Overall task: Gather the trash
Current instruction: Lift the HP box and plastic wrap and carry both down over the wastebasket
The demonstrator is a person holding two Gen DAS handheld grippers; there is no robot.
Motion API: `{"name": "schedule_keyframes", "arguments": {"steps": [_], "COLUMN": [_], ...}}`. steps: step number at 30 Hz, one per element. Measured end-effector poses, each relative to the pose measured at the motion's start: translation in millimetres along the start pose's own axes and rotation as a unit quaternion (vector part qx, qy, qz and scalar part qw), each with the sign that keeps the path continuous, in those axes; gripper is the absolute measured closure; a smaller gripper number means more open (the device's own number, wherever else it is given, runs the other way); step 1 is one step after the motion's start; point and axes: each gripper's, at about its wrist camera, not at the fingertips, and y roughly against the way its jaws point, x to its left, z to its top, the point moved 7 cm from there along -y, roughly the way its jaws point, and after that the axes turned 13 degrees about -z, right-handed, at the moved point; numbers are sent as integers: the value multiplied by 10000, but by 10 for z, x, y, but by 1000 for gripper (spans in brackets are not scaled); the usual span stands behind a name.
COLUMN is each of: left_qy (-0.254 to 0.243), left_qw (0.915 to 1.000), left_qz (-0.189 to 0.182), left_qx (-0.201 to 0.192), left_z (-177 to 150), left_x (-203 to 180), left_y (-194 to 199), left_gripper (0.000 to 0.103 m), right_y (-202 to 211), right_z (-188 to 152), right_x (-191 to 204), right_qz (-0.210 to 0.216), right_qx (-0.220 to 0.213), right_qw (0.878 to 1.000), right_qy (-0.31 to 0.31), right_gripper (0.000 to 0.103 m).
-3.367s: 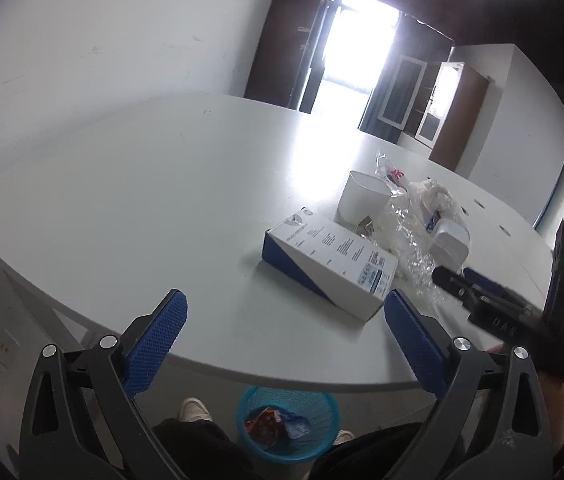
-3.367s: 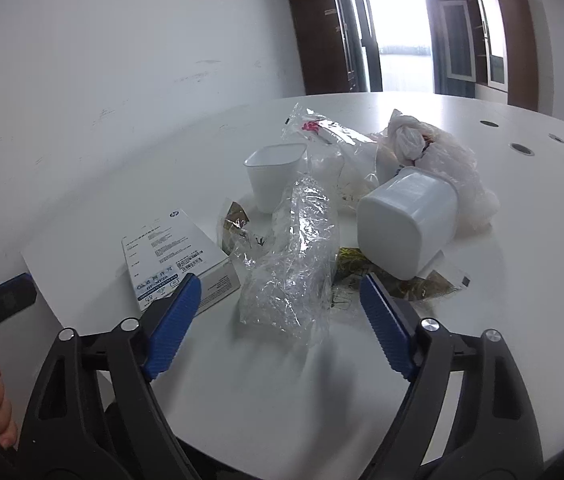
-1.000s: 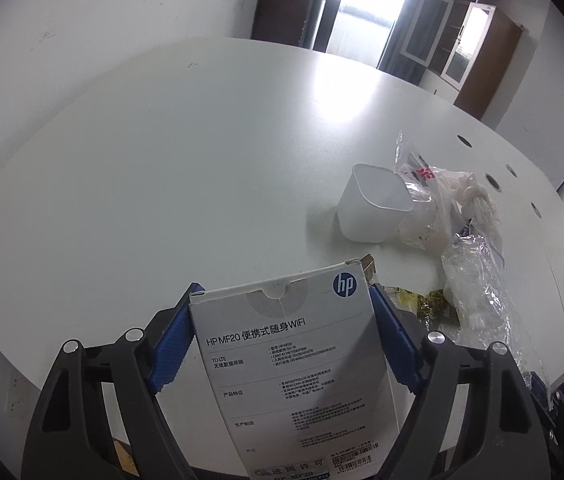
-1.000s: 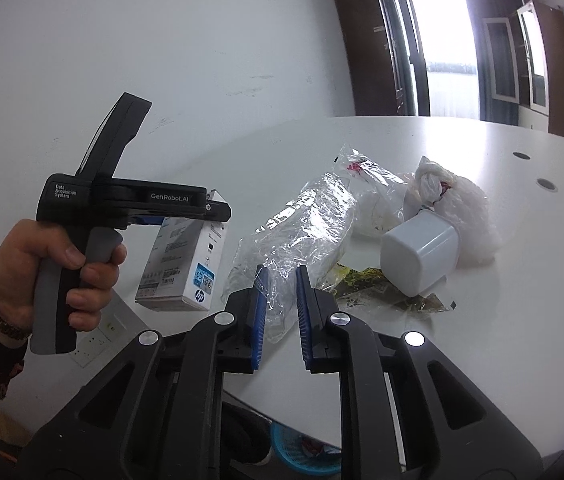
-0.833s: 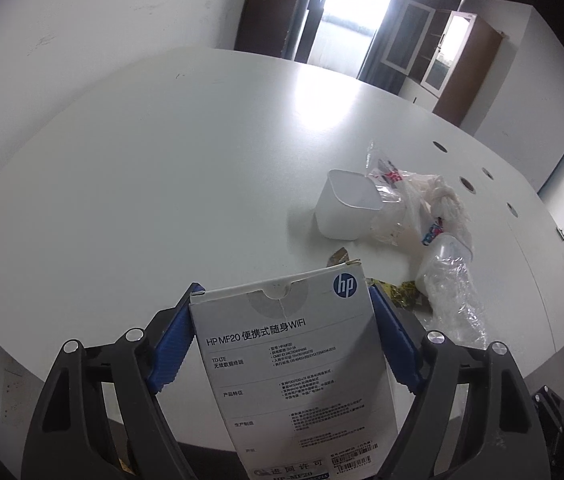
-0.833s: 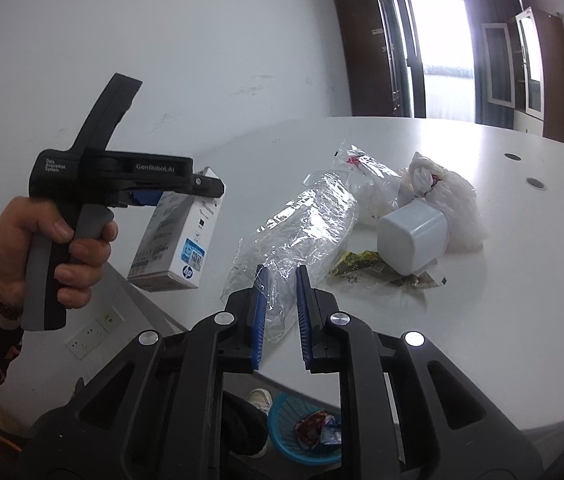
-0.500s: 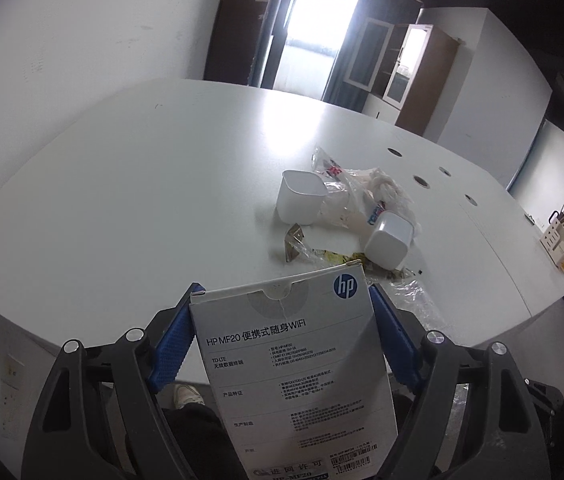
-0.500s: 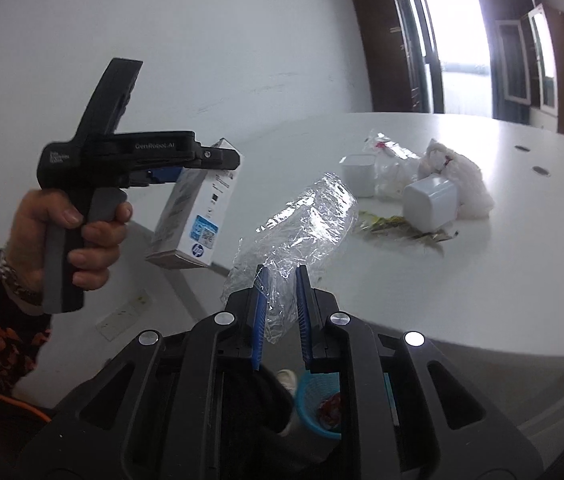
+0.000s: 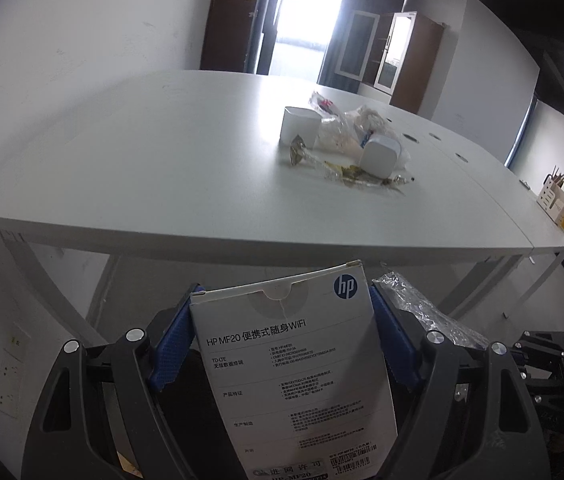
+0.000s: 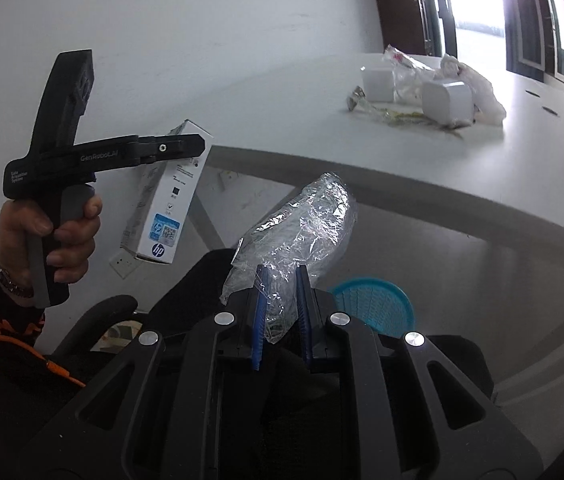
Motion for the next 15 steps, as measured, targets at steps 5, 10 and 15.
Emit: {"name": "schedule_keyframes", "arguments": {"steps": [5,10,15], "left_qy": [62,25,211], "left_qw": [9994,9987,9976], "left_qz": [-61,43,111], "left_qx": [330,500,647], "left_z": [-251,-423,-536], "left_x": [77,199,364], "left_y": [-336,-677,-979], "left_gripper": [23,23,23], "right_y": [-211,-552,-892], "right_z": [-167,-295,-403], "right_x": [-85,-160,-231], "right_qz": [-182,-220,-132], "right_qx": [306,615,911], "right_qw": [9993,9975,9943], "right_qy": [-105,-256,-544], "right_gripper": [90,90,90]}}
